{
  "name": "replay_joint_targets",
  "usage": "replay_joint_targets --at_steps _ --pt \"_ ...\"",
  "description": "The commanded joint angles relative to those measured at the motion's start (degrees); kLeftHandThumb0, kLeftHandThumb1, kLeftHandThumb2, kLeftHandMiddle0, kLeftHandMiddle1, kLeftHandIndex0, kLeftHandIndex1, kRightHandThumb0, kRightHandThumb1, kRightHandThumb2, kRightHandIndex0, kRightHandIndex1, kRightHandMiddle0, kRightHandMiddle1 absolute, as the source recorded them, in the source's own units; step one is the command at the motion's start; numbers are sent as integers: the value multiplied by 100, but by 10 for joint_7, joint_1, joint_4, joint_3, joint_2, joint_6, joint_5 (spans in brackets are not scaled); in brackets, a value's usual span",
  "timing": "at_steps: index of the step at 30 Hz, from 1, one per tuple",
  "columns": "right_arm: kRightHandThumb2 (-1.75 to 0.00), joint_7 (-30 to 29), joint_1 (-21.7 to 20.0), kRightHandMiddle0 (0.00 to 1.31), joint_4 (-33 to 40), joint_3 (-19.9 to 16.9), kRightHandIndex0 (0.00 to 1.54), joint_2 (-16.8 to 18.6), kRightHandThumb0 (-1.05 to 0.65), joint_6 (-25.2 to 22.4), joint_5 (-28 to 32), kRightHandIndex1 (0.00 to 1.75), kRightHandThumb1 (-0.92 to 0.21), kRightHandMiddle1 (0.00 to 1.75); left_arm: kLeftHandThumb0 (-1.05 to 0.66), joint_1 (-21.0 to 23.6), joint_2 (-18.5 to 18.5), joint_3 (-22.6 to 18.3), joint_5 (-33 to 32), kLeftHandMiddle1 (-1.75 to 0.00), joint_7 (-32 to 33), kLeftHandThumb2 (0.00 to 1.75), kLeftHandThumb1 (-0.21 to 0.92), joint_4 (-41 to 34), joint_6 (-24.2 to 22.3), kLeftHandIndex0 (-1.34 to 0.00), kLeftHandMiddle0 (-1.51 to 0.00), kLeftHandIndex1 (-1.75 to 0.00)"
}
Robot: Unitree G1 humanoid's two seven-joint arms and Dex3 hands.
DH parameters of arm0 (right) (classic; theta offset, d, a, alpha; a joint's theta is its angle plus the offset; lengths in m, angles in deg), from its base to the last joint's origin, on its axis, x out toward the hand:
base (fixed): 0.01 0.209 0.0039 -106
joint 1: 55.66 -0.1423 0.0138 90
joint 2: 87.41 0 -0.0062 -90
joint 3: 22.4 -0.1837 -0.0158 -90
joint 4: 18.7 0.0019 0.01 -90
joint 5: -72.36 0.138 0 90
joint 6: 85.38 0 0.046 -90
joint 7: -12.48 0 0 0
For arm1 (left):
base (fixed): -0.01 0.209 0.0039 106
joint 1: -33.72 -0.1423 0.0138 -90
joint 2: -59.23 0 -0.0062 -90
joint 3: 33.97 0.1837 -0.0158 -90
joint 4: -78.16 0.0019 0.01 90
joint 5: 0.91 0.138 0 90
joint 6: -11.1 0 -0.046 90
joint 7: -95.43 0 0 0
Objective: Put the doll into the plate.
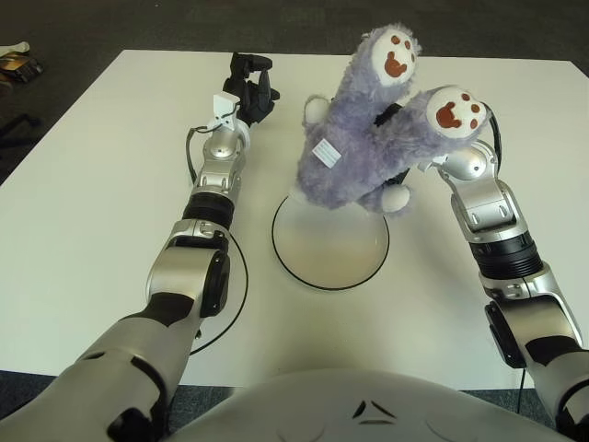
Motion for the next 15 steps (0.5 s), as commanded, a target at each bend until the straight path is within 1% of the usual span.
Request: replay_joint_targets --at_steps 1,3,11,15 --pt "-171 15 -1 68 0 0 94 2 0 -3 22 161 7 175 -63 13 3 3 5 -154 3 73 92 5 5 0 -33 -150" --pt "-171 19 -1 68 -1 -1 95 2 0 -1 27 160 7 175 -63 12 2 4 6 -154 3 73 92 5 8 0 -33 -149" --pt "-174 38 -4 70 -19 5 96 0 0 60 31 161 10 175 -63 12 -1 4 6 -155 6 72 92 3 11 0 -32 -150" --pt "-174 46 -3 70 -23 6 95 -1 0 77 35 162 10 175 -62 11 -2 3 5 -156 6 72 92 3 11 0 -32 -150"
